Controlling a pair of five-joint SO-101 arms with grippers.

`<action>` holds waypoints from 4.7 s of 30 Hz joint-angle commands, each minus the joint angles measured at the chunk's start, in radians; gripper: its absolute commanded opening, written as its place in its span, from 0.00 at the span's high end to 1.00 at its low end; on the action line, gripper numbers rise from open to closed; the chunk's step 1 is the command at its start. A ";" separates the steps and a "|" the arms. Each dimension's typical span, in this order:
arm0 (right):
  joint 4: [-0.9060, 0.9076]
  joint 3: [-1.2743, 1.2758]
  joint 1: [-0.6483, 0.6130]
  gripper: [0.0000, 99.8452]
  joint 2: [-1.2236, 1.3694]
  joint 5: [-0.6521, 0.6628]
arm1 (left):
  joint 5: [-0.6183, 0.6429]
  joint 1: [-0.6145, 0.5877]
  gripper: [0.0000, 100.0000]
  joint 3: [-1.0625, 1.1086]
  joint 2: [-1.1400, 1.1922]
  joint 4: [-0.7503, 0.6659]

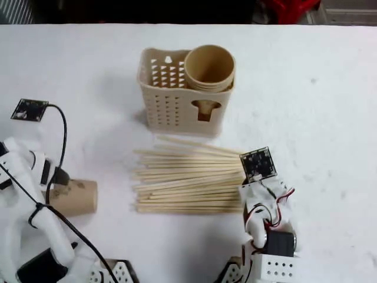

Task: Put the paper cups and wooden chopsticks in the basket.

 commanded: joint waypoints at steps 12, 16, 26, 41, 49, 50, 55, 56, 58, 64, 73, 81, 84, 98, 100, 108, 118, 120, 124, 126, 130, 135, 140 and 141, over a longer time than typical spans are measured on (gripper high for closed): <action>0.007 0.008 0.005 0.98 -0.005 0.006 | -0.043 -0.028 0.74 0.132 -0.010 0.054; 0.007 0.008 0.005 0.98 -0.005 0.006 | -0.040 -0.047 0.74 0.135 -0.008 0.060; 0.007 0.008 0.005 0.98 -0.005 0.006 | -0.043 -0.189 0.74 0.239 -0.002 -0.034; 0.007 0.008 0.007 0.98 -0.005 0.006 | -0.015 0.133 0.74 0.196 -0.010 0.133; 0.007 0.008 0.007 0.98 -0.005 0.006 | 0.112 0.343 0.74 -0.106 -0.010 0.338; 0.007 0.008 0.007 0.98 -0.005 0.006 | 0.135 0.386 0.74 -0.135 -0.010 0.362; 0.007 0.008 0.007 0.98 -0.005 0.006 | 0.269 0.613 0.74 -0.255 -0.010 0.443; 0.007 0.008 0.007 0.98 -0.005 0.006 | 0.285 0.657 0.74 -0.256 -0.010 0.443; 0.007 0.008 0.007 0.98 -0.005 0.006 | 0.287 0.720 0.74 -0.253 -0.004 0.440; 0.007 0.008 0.007 0.98 -0.005 0.006 | 0.216 0.799 0.82 -0.250 -0.004 0.451; 0.007 0.008 0.007 0.98 -0.005 0.006 | 0.005 0.816 0.98 -0.216 -0.010 0.476; 0.007 0.008 0.007 0.98 -0.005 0.006 | -0.040 0.806 0.98 -0.172 -0.012 0.471; 0.007 0.008 0.007 0.98 -0.005 0.006 | -0.037 0.802 0.98 -0.238 -0.012 0.473; 0.007 0.008 0.007 0.98 -0.005 0.006 | 0.089 0.812 0.98 -0.683 -0.344 0.470; 0.007 0.008 0.007 0.98 -0.005 0.006 | 0.132 0.872 0.98 -0.775 -0.349 0.468; 0.007 0.008 0.007 0.98 -0.005 0.006 | 0.295 1.069 0.98 -1.083 -0.077 0.299; 0.007 0.008 0.007 0.98 -0.005 0.006 | 0.304 1.245 0.98 -1.712 0.447 0.272; 0.007 0.008 0.007 0.98 -0.005 0.006 | 0.304 1.245 0.98 -1.804 0.545 0.265; 0.007 0.008 0.007 0.98 -0.005 0.006 | 0.304 1.247 0.98 -1.930 0.697 0.282; 0.007 0.008 0.005 0.98 -0.005 0.006 | 0.304 1.247 0.98 -1.962 0.746 0.296; 0.007 0.008 0.005 0.98 -0.005 0.006 | 0.305 1.247 0.98 -1.973 0.808 0.319; 0.007 0.008 0.005 0.98 -0.005 0.006 | 0.339 1.242 0.98 -1.979 0.814 0.350; 0.007 0.008 0.005 0.98 -0.005 0.006 | 0.351 1.245 0.91 -1.979 0.814 0.350; 0.007 0.008 0.005 0.98 -0.005 0.006 | 0.353 1.247 0.90 -1.979 0.814 0.350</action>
